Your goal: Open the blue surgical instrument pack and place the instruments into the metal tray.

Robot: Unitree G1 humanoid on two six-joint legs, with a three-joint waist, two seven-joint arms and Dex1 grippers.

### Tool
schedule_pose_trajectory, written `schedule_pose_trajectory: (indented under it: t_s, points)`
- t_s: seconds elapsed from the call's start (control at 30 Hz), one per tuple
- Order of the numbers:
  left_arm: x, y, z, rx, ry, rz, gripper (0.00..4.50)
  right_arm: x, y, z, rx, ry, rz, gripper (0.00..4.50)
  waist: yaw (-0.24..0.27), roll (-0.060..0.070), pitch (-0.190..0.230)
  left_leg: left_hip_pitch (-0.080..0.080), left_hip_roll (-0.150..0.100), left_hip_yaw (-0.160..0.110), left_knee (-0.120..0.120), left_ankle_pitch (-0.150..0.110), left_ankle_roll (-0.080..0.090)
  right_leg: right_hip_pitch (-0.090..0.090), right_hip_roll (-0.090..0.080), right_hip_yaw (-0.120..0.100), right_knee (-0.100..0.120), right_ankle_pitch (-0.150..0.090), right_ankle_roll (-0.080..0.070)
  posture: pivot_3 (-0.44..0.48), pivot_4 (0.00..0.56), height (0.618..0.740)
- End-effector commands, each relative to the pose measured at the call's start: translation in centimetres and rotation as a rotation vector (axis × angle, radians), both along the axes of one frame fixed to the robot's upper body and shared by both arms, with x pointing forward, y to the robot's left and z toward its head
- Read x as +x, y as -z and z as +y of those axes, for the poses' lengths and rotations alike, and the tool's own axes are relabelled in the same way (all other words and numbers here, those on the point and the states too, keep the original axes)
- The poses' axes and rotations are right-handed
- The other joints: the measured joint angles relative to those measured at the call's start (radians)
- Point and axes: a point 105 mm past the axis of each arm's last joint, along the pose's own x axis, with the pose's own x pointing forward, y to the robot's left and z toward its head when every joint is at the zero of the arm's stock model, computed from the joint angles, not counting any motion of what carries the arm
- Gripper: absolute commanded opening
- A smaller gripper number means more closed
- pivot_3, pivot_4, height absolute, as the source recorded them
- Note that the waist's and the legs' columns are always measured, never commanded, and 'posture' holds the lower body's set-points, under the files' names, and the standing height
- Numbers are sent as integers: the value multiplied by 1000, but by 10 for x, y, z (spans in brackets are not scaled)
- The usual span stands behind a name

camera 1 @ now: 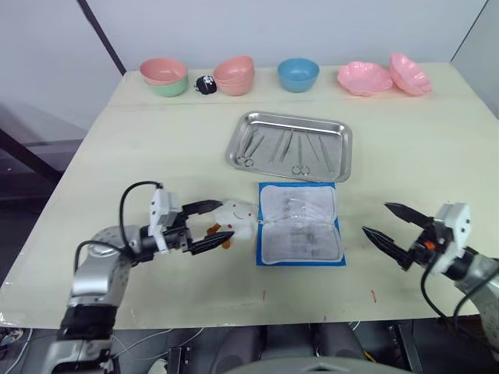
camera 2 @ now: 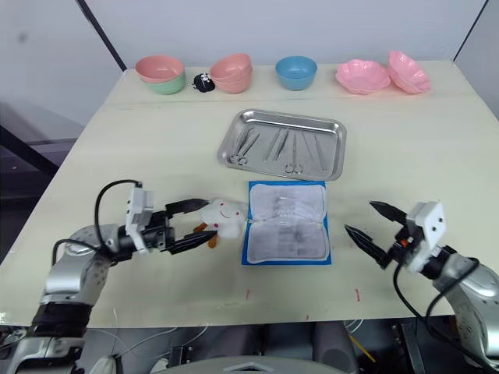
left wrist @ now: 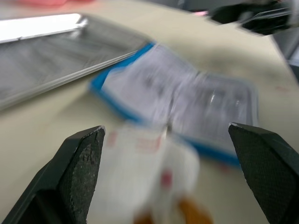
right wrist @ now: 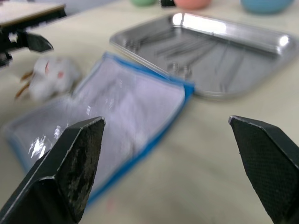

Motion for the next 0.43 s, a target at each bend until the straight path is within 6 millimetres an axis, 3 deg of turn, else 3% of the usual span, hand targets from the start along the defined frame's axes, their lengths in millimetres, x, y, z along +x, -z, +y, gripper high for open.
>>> schedule_pose_trajectory:
  t_s: [0.03,0.3,0.43]
  points:
    - [-15,5,27,59,-112,-7,4500,-19,-3,-19,-21,16,-45,4463,4,0,0,0,0,0,0,0,0,0,0,0,0,1,0,0,150,740]
    - [-32,24,81,187,-413,45,4500,-62,9,-53,-53,54,24,4463,25,-1,1,0,1,0,-1,-2,4,1,-5,0,-3,3,0,0,150,740]
    - [-44,29,83,200,-394,59,4500,-69,10,-68,-71,90,27,4463,26,-1,1,1,1,0,-1,-3,4,1,-5,0,-3,3,-1,0,150,740]
